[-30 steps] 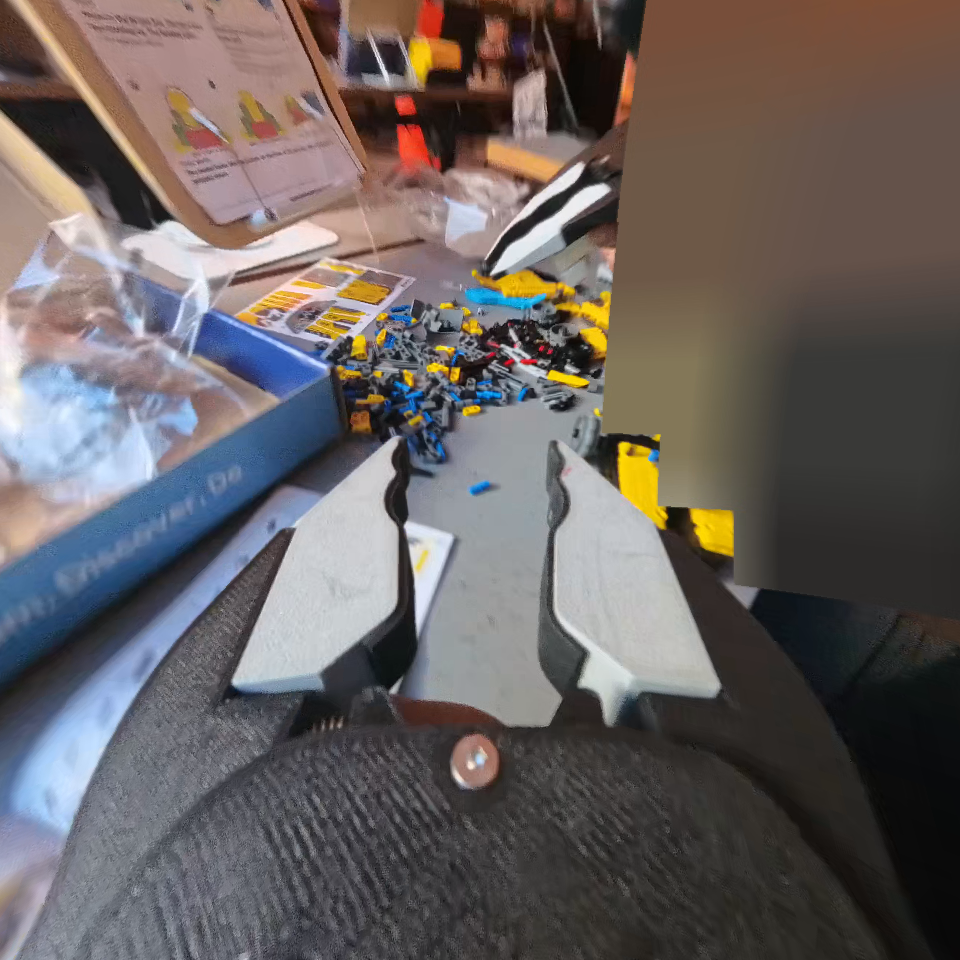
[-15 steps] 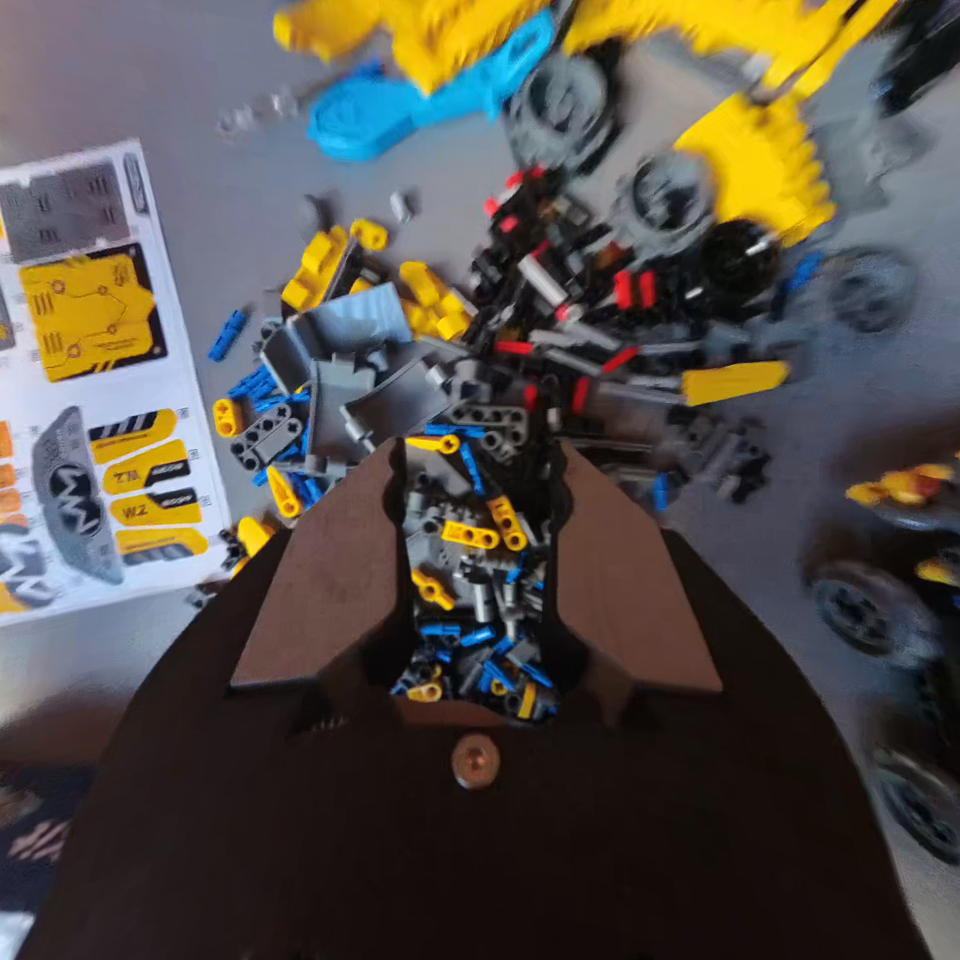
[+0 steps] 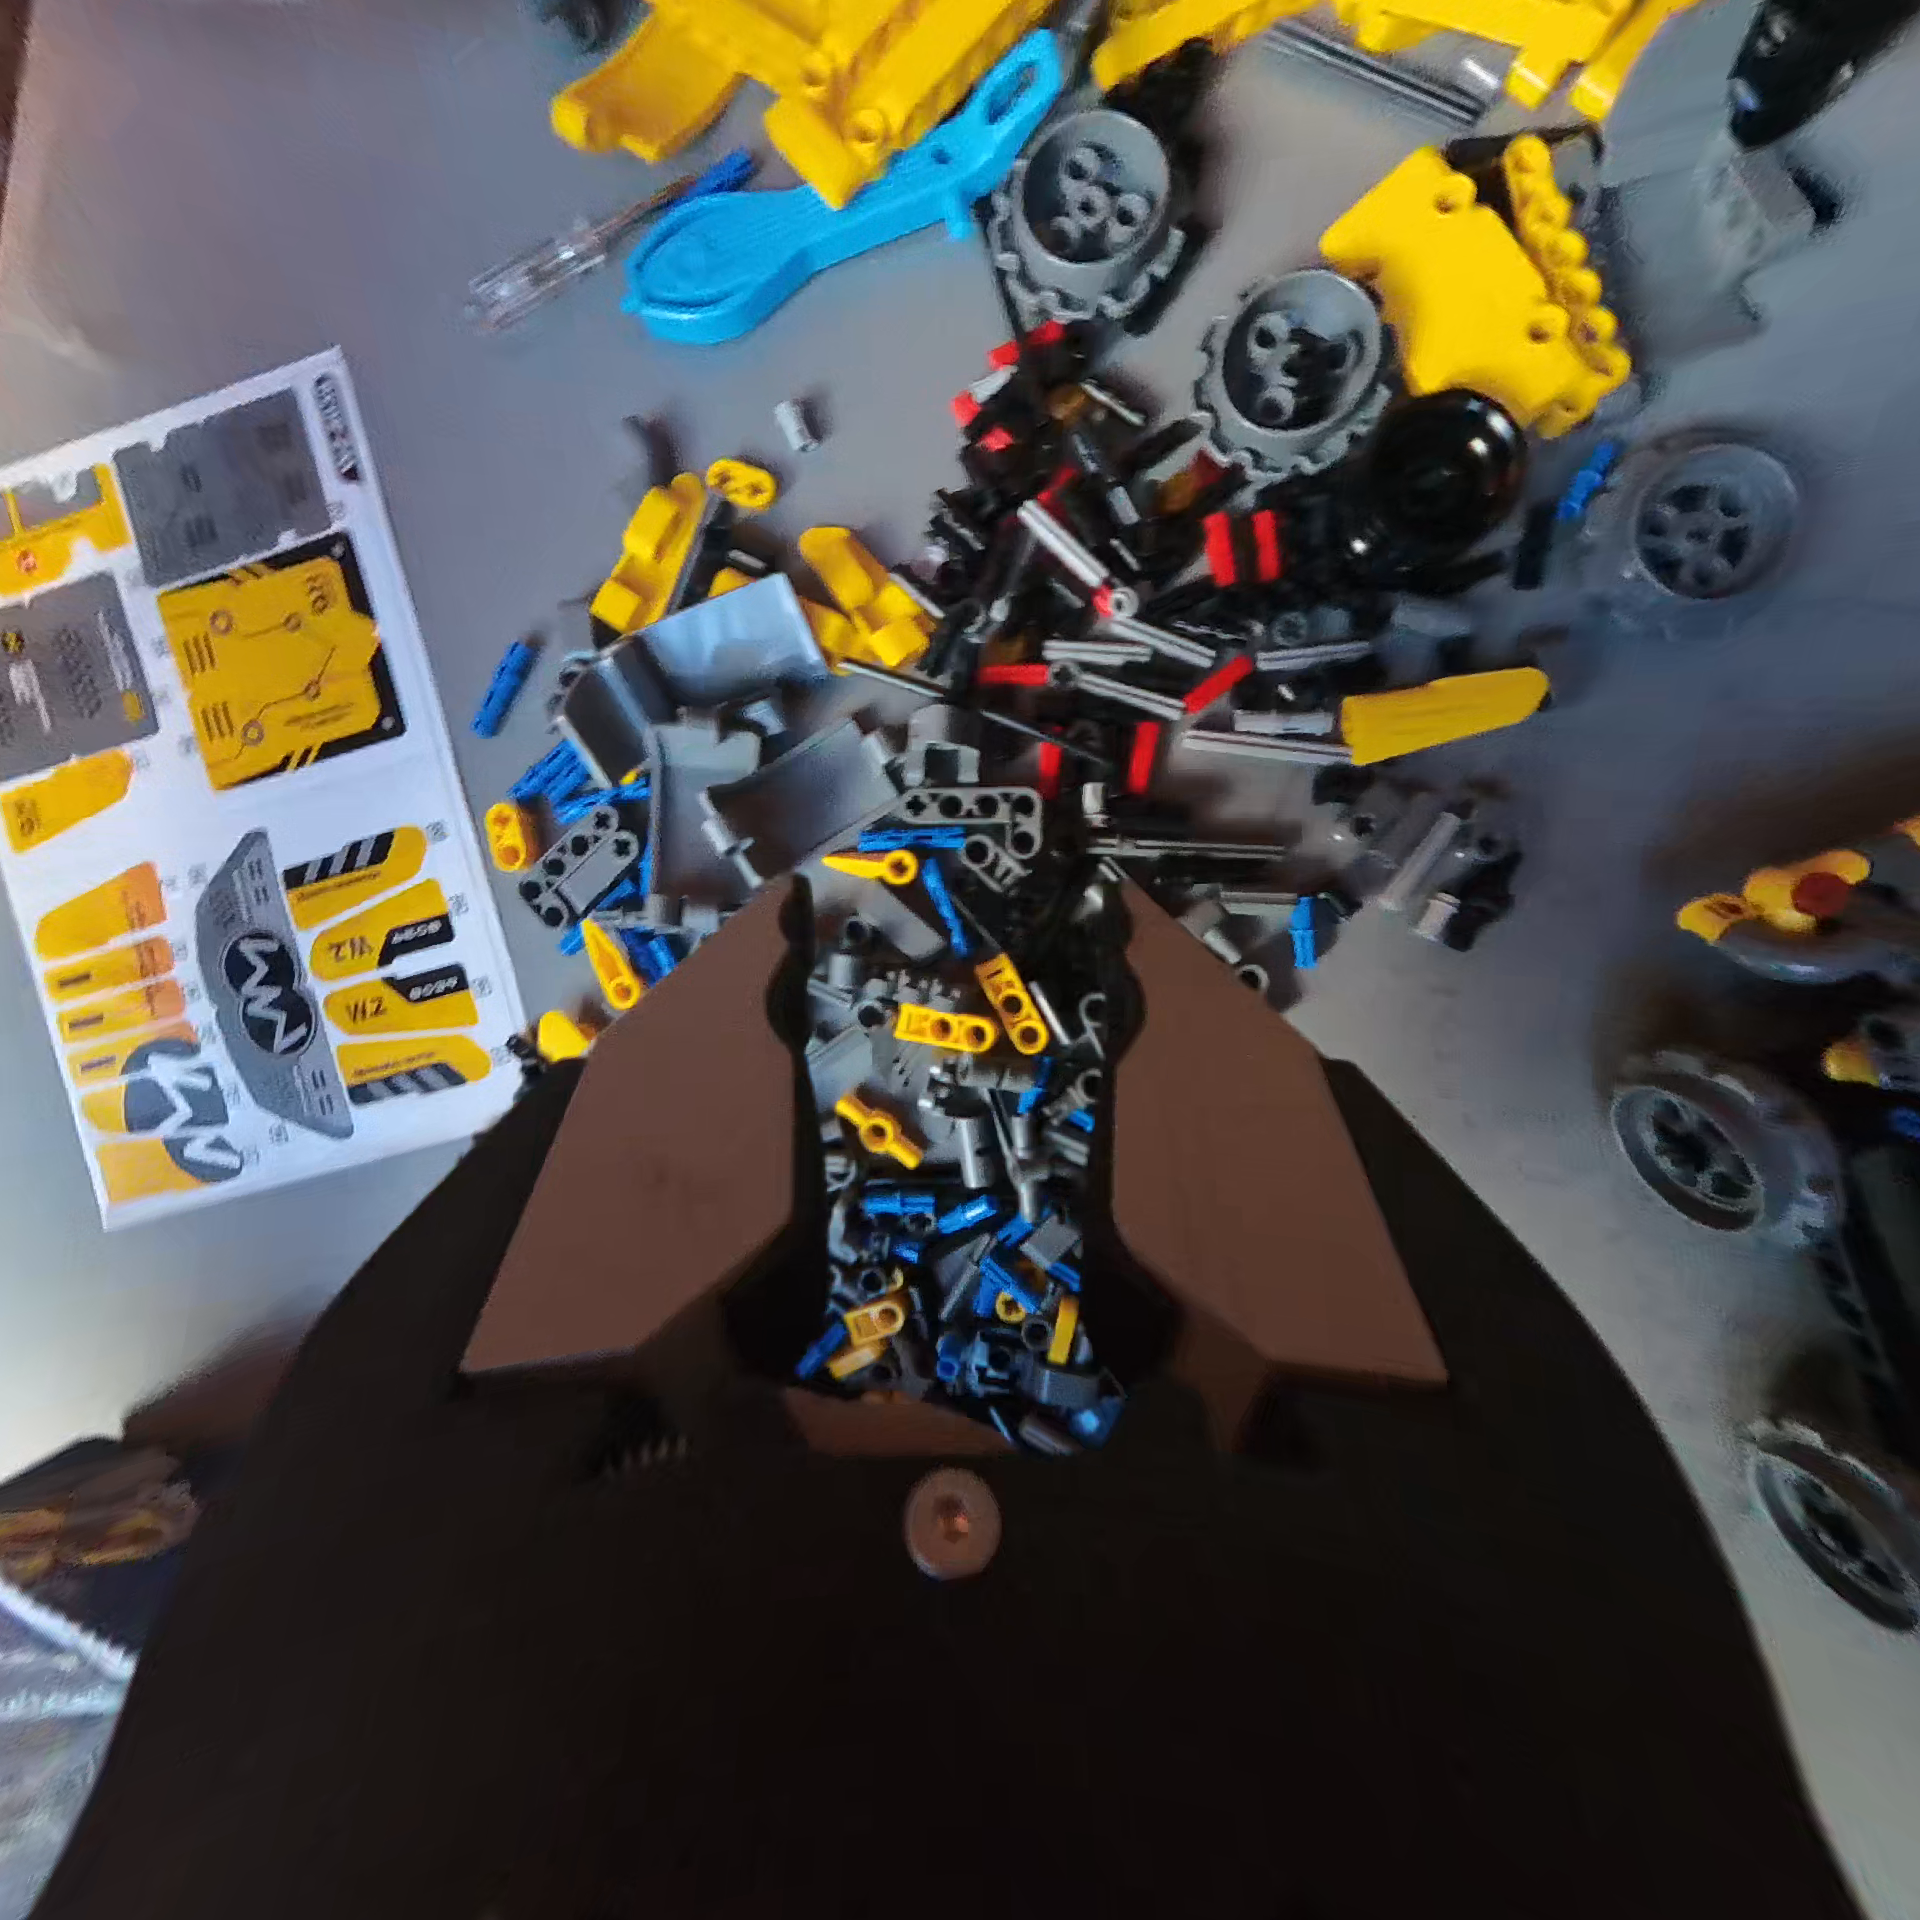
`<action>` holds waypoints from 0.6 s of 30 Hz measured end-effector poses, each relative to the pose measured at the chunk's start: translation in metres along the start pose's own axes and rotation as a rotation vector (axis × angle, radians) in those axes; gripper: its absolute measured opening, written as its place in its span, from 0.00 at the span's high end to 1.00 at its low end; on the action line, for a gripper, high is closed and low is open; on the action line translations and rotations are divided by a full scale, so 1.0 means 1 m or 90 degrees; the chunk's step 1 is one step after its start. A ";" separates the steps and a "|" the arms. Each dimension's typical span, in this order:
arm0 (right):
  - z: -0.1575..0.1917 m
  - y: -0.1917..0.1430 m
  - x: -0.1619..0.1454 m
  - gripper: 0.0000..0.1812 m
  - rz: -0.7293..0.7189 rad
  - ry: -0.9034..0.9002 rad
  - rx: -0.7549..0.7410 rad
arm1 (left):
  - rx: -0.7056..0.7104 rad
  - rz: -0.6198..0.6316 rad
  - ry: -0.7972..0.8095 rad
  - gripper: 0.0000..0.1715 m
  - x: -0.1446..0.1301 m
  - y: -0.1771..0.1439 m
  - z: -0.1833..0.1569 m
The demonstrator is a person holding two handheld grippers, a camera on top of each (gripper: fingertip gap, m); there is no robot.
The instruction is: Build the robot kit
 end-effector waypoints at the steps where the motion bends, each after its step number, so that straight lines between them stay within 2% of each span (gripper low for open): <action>1: -0.003 -0.002 0.000 0.90 -0.005 0.012 0.000 | -0.008 0.004 0.027 0.69 -0.001 0.003 -0.007; 5: -0.007 -0.005 0.003 0.90 -0.034 0.060 0.013 | -0.023 0.003 0.100 0.78 0.000 0.012 -0.031; 10: -0.008 -0.006 0.003 0.90 -0.036 0.060 0.011 | -0.047 0.057 0.081 0.77 -0.009 0.023 -0.049; 15: -0.006 -0.009 0.007 0.90 -0.044 0.054 0.011 | -0.045 0.068 0.094 0.81 -0.011 0.030 -0.052; 18: -0.005 -0.010 0.009 0.90 -0.048 0.053 0.012 | -0.035 0.090 0.076 0.77 -0.012 0.030 -0.048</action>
Point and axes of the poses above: each gripper's, where its closed fingertips meet, y out along the fingers, x out of its top, z = x × y across the jaws, the point moved 2 cm from there along -y, back along the fingers, and after that the axes turned 12 degrees about -y, right-handed, at the moved point
